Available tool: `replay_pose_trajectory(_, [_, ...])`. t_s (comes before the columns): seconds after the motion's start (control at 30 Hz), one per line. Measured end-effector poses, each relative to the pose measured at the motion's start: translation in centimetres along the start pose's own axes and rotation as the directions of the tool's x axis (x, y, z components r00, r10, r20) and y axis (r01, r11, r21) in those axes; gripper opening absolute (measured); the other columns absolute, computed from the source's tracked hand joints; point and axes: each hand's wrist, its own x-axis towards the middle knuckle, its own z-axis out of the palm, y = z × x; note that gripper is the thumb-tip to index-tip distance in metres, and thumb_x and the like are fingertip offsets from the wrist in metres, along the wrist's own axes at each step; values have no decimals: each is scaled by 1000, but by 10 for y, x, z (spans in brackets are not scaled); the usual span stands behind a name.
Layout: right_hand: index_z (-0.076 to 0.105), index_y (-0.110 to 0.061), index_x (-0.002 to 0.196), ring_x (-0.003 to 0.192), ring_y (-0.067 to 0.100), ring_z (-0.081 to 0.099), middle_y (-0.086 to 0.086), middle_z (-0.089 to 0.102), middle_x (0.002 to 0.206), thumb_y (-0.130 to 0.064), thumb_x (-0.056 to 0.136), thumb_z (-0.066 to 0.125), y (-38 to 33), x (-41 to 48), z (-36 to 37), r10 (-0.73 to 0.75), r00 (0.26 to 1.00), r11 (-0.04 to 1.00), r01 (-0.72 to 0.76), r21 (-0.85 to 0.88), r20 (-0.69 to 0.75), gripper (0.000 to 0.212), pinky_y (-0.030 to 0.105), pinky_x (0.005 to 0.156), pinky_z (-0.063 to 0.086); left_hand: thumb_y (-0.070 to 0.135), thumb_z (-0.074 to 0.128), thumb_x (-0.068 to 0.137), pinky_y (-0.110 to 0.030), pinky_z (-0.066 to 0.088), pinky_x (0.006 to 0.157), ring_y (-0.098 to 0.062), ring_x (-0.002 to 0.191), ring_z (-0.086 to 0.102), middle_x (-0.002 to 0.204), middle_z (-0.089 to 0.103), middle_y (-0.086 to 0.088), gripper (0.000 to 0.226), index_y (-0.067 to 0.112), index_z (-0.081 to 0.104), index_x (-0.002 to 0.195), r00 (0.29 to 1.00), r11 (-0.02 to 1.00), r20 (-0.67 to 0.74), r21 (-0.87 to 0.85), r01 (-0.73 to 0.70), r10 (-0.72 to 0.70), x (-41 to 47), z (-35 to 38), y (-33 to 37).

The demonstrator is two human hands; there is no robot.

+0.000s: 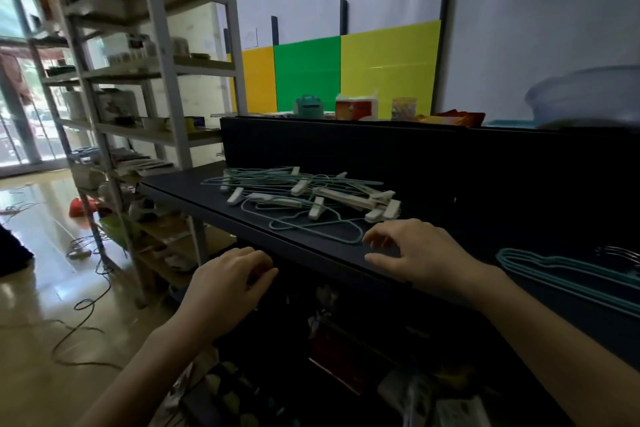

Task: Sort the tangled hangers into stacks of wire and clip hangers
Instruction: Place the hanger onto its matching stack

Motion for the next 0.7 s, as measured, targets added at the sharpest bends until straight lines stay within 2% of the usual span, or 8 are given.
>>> replay_pose_trajectory(0.17, [56,-31,114,89,6,54,-14,58,97,-49,88,53,-11,64,13,-3,999,1000,4,-20,40,32,24,72,44,41,47,91,-23,44,70,-8,95,56,101,60,13,25,27,62,105,1000,999,-26,-36,12,-13,28,11,-51])
replay_pose_trajectory(0.3, [57,-27,115,97,13,58,-6,63,108,-46,89,54,-14,123,22,-2,998,1000,2,4,66,33,38,85,51,41,48,91,-21,38,66,-8,91,53,96,58,13,23,27,62,102,999,1000,-53,-26,-6,4,66,20,-98])
replay_pose_trajectory(0.4, [57,-28,114,98,13,59,-8,63,107,-46,88,55,-14,171,25,12,999,1000,-13,14,47,32,38,85,51,38,50,91,-20,37,64,-6,88,51,91,54,15,22,25,63,102,996,999,-88,-49,-1,-3,99,23,-133])
replay_pose_trajectory(0.57, [57,-28,115,98,13,59,-8,63,108,-47,87,55,-16,242,35,32,999,999,-33,-24,-21,34,37,83,52,43,47,91,-25,43,71,-11,96,53,99,57,11,26,25,61,104,999,1000,-53,13,-1,1,147,33,-199])
replay_pose_trajectory(0.7, [56,-28,116,98,13,58,-7,62,109,-47,88,55,-15,282,49,67,998,997,-67,-37,0,34,36,83,52,42,48,90,-27,44,75,-11,98,51,98,54,10,26,26,60,106,998,999,-54,-29,30,-31,176,50,-246])
